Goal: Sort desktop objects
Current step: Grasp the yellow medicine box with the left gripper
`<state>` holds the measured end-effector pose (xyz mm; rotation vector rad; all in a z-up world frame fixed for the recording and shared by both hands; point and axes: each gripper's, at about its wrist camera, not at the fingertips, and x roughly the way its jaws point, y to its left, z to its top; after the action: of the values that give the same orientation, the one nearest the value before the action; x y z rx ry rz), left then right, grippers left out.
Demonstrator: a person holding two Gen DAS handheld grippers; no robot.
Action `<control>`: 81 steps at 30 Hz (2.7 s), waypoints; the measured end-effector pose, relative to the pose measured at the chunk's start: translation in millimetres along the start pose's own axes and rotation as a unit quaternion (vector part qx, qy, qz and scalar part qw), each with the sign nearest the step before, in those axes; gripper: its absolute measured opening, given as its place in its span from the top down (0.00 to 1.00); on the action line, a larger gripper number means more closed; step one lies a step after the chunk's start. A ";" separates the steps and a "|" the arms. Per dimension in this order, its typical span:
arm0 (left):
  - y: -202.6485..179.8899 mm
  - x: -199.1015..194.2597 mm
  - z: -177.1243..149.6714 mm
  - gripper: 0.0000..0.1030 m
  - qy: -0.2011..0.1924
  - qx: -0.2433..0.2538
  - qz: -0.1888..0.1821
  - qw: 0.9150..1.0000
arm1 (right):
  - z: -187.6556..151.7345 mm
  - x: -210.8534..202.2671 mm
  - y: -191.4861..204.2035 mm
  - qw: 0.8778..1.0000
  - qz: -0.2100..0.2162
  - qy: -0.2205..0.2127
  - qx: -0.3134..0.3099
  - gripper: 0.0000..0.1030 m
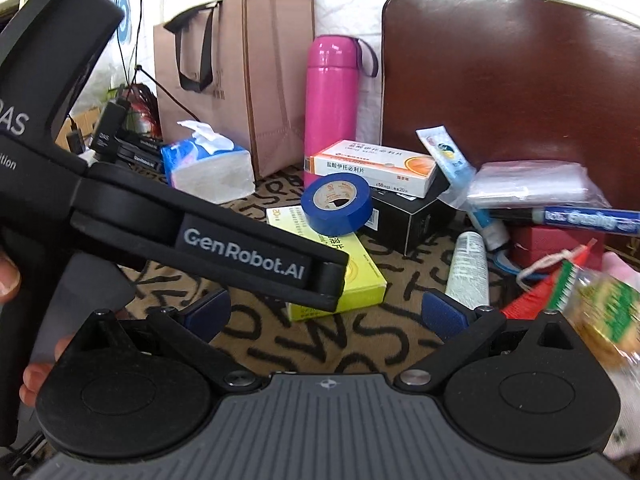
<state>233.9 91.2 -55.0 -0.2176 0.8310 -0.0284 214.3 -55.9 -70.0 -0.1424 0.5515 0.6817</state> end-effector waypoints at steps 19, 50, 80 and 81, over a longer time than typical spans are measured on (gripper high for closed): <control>9.8 12.0 5.0 0.45 0.012 0.007 -0.037 0.999 | -2.7 33.3 -5.5 0.999 0.017 0.033 0.009 0.29; -100.7 -98.4 -138.8 0.47 0.035 0.097 -0.094 0.990 | -116.3 -163.3 -2.9 0.996 -0.039 0.027 0.077 0.26; -90.8 -74.1 -126.0 0.37 0.059 0.063 -0.112 0.990 | -114.6 -142.0 -6.5 0.998 -0.024 0.033 0.047 0.27; -92.3 -73.5 -125.7 0.43 0.059 0.063 -0.109 0.990 | -113.8 -141.5 -4.8 0.998 -0.028 0.034 0.043 0.27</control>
<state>97.4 -13.6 -64.8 -0.1888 0.9162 -0.3003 77.1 -172.8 -92.2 -0.1004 0.6391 0.6002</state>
